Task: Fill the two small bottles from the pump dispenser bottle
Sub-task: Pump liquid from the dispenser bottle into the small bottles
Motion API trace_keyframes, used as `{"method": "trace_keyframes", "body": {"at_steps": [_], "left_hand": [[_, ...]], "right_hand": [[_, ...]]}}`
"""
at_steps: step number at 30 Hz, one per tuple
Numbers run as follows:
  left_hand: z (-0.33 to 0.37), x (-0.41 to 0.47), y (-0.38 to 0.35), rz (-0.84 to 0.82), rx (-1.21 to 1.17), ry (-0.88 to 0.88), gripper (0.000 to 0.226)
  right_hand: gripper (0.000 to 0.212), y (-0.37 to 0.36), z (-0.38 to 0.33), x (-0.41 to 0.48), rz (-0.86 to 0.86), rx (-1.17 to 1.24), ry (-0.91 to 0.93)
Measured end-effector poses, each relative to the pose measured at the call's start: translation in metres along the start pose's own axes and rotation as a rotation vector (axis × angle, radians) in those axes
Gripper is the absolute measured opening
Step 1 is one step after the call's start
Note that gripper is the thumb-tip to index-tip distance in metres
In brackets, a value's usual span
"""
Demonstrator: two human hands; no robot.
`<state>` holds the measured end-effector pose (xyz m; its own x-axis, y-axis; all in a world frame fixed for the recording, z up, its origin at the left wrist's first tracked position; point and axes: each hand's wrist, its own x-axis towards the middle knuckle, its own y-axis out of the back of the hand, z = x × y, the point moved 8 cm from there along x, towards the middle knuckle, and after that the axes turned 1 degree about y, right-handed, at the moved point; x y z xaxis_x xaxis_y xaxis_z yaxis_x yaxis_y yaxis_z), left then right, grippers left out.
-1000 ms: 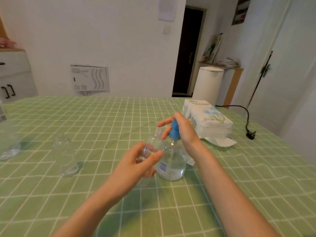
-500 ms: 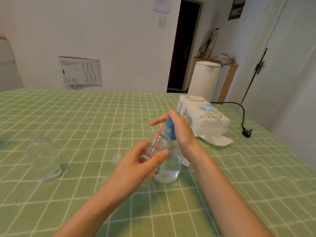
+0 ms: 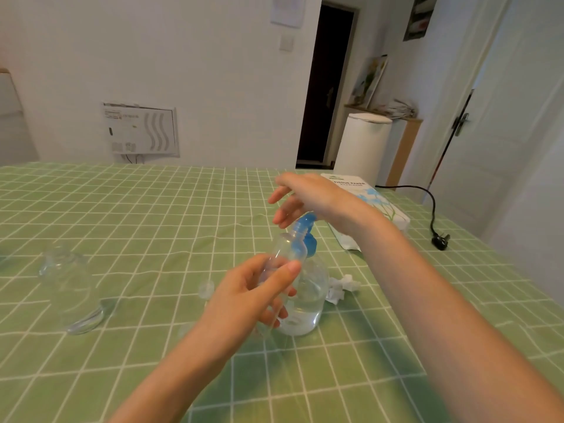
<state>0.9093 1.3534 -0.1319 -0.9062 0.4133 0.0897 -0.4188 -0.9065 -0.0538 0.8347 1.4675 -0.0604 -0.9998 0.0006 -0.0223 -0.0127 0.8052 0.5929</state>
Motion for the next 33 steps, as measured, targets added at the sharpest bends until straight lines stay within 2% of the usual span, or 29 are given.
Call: {"method": "trace_keyframes", "body": {"at_steps": [6,8,15,23,28,33], "left_hand": [[0.002,0.000,-0.002,-0.002,-0.016,0.002,0.048],[0.001,-0.001,-0.002,-0.001,-0.030,0.009,0.049],[-0.001,-0.001,-0.002,0.011,-0.041,0.017,0.052],[-0.008,-0.003,-0.001,0.006,-0.055,0.028,0.039],[-0.010,-0.003,-0.002,0.025,-0.070,0.033,0.047],[-0.007,-0.002,-0.002,0.027,-0.069,0.028,0.046]], "right_hand": [[0.050,-0.016,-0.001,0.021,-0.112,-0.468,-0.140],[0.054,-0.019,0.004,0.021,-0.129,-0.520,-0.155],[0.043,-0.015,-0.001,0.021,-0.031,-0.459,-0.082],[0.033,-0.018,0.003,0.021,0.029,-0.384,-0.013],[0.032,-0.018,0.004,0.021,0.058,-0.359,0.008],[0.035,-0.013,-0.003,0.018,0.087,-0.354,0.035]]}}
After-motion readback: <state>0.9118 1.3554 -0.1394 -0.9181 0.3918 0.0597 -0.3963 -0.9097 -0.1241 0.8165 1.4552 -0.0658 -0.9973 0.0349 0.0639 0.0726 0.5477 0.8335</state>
